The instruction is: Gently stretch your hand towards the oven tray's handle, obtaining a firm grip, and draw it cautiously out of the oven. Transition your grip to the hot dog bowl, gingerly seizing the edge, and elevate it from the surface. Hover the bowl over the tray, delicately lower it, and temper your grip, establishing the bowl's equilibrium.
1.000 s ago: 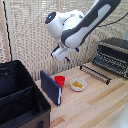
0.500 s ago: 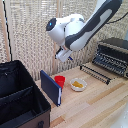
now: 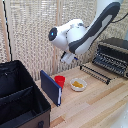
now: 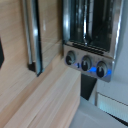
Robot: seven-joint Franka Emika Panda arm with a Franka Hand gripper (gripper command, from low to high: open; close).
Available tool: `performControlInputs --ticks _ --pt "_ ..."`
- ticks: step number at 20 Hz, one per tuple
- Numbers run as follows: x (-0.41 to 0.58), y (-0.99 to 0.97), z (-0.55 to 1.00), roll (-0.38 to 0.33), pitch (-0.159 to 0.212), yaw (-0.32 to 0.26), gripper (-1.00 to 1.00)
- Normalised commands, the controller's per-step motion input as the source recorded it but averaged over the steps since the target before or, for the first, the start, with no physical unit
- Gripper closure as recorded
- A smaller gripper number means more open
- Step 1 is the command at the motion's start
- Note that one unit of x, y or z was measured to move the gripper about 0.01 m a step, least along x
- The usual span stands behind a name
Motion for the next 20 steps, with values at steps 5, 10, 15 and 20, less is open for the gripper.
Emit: performControlInputs --ticks 5,10,15,20 --pt "0.054 -0.66 -0.16 -0.229 0.0 0.072 -1.0" --pt "0.13 -0.68 -0.13 -0.197 0.0 0.062 -1.0" --pt "0.263 -0.56 -0.09 -0.156 0.0 0.073 -1.0" --pt "0.336 -0.49 -0.01 -0.132 -0.008 0.017 -1.0"
